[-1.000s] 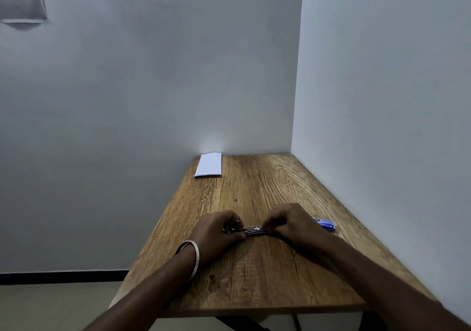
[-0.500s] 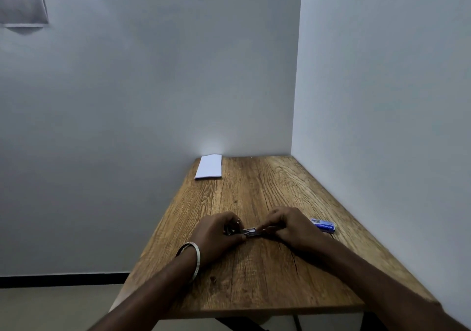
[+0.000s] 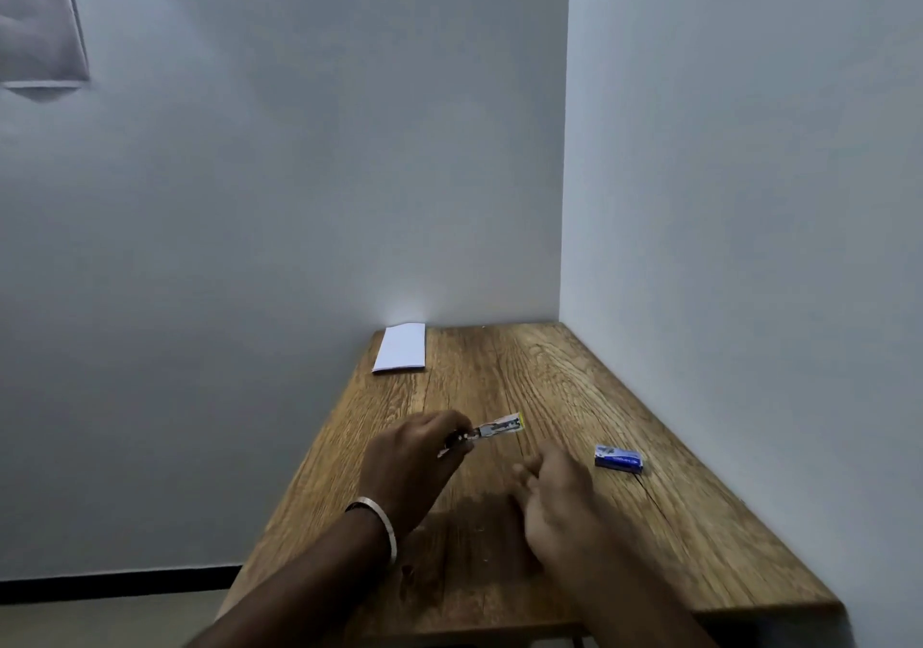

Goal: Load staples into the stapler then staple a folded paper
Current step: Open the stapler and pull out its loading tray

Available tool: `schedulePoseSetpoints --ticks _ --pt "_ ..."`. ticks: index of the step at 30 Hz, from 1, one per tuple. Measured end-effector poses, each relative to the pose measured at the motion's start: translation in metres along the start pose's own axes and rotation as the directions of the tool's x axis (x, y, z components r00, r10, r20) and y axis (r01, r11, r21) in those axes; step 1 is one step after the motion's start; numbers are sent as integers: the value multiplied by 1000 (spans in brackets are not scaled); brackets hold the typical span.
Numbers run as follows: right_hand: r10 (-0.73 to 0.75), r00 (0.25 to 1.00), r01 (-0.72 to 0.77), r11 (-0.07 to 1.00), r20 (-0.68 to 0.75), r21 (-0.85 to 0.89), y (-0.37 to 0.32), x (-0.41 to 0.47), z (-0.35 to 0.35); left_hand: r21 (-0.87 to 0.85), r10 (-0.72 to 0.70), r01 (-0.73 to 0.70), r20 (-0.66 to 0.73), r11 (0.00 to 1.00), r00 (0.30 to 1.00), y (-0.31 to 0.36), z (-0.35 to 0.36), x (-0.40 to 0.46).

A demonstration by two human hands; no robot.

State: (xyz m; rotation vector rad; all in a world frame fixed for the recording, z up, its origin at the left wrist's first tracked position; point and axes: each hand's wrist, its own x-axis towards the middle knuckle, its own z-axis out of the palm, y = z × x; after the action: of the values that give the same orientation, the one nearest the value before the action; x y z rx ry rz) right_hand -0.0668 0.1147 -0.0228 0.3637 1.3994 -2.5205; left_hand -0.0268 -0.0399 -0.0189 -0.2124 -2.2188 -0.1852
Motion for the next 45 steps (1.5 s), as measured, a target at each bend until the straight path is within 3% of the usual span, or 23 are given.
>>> schedulePoseSetpoints --ticks 3,6,13,17,20,23,26,28,31,33,36,39,45 --pt "160 981 -182 951 106 249 -6 -8 13 169 294 -273 -113 947 949 7 -1 2" --pt "202 957 -275 862 210 425 -7 -12 23 289 521 -479 -87 829 849 11 6 -3" --pt "161 957 -249 880 240 405 -2 -11 21 286 513 -470 -97 835 853 8 6 -3" --pt "139 968 -208 908 208 364 -1 -9 16 165 342 -339 8 926 940 12 3 -2" --pt "137 961 -173 976 241 136 -5 -2 6 -19 34 -33 69 999 997 14 0 1" --pt "163 950 -140 985 267 -102 -15 12 -4 -234 -235 261 135 936 963 4 1 3" --pt "128 951 -41 954 281 -296 -40 34 -12 -324 -340 416 266 850 902 -10 1 4" --pt "49 952 118 853 303 -508 -62 51 -15 -328 -343 466 369 821 864 -17 3 2" --pt "-47 917 372 457 396 -808 -89 69 -16 -275 -337 495 466 824 818 -25 8 -3" --pt "-50 897 440 192 439 -877 -98 80 -17 -257 -333 489 473 834 816 -27 12 -4" --pt "-26 881 470 -57 472 -881 -98 94 -19 -231 -322 466 470 854 822 -27 16 -3" --pt "-73 865 476 -190 496 -859 -93 101 -19 -195 -323 452 467 870 823 -26 20 -5" --pt "-170 821 500 -246 545 -830 -84 108 -18 -187 -312 435 462 881 830 -28 24 -7"
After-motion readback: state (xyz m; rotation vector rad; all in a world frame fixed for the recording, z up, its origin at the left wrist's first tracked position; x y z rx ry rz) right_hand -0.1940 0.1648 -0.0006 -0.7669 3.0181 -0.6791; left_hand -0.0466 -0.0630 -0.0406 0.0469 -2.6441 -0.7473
